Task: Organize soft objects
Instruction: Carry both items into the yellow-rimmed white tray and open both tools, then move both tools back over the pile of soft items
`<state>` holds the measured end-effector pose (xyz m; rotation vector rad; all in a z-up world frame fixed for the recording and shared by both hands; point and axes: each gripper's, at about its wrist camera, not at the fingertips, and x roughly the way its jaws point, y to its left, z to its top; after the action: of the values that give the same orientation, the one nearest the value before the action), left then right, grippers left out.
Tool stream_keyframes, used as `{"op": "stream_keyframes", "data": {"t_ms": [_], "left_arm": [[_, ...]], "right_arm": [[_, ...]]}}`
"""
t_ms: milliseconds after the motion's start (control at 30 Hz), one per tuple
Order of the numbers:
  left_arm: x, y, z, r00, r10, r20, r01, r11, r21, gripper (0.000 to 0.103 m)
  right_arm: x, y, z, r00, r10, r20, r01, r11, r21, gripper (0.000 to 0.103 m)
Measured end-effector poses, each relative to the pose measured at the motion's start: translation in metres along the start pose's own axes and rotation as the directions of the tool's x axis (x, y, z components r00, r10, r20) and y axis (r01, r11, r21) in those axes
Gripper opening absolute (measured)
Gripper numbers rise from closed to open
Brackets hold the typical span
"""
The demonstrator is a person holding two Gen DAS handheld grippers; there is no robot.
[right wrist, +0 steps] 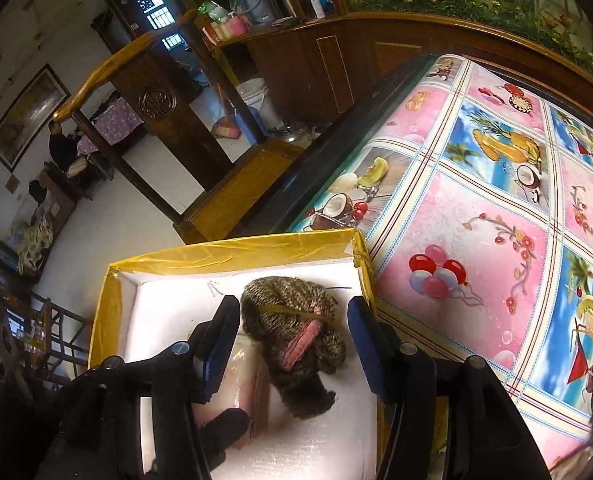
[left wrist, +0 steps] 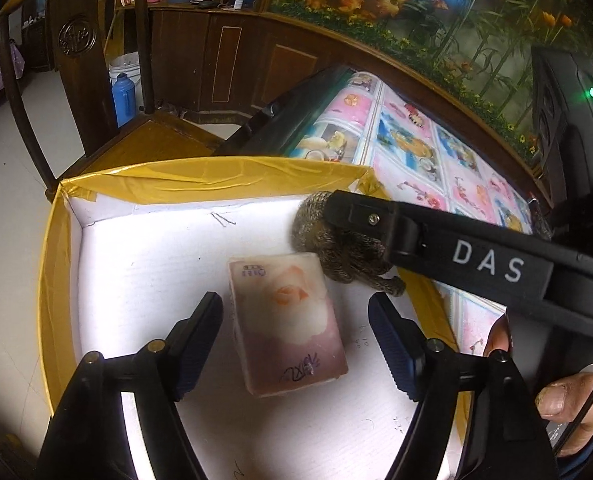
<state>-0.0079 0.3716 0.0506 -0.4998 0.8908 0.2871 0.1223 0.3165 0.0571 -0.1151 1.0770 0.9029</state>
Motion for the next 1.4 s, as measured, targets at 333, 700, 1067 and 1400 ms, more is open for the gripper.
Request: {"op": "stream_keyframes", "data": {"t_ms": [333,700,1067,1400], "left_arm": [[-0.083,-0.039,-0.037,0.969,-0.097,0.226,0.068,0.989,0.134,0.088],[-0.131,-0.113,-0.144,0.914,-0.349,0.205,0.276,0.908,0.317,0.094],[-0.085,-0.206,-0.203,0.933,-0.359,-0.029,0.309,0.757,0.576,0.094],[-0.028,-0.265,-0.205,0.954,-0.255,-0.156,0.289,0.657,0.696,0.094]], "right_arm": [[-0.107,-0.016,-0.066,0.988,0.080,0.133,-0.074,0.996,-0.053,0.061],[-0.233,-0.110,-0.217,0.960,0.038,0.276,-0.043,0.999,0.014,0.063],[-0.303,-0.233,-0.332,0.928,-0.130,0.348,0.009,0.944,0.329,0.065],[-0.371,-0.317,-0.360,0.854,-0.349,0.387,0.081,0.823,0.562,0.070]]}}
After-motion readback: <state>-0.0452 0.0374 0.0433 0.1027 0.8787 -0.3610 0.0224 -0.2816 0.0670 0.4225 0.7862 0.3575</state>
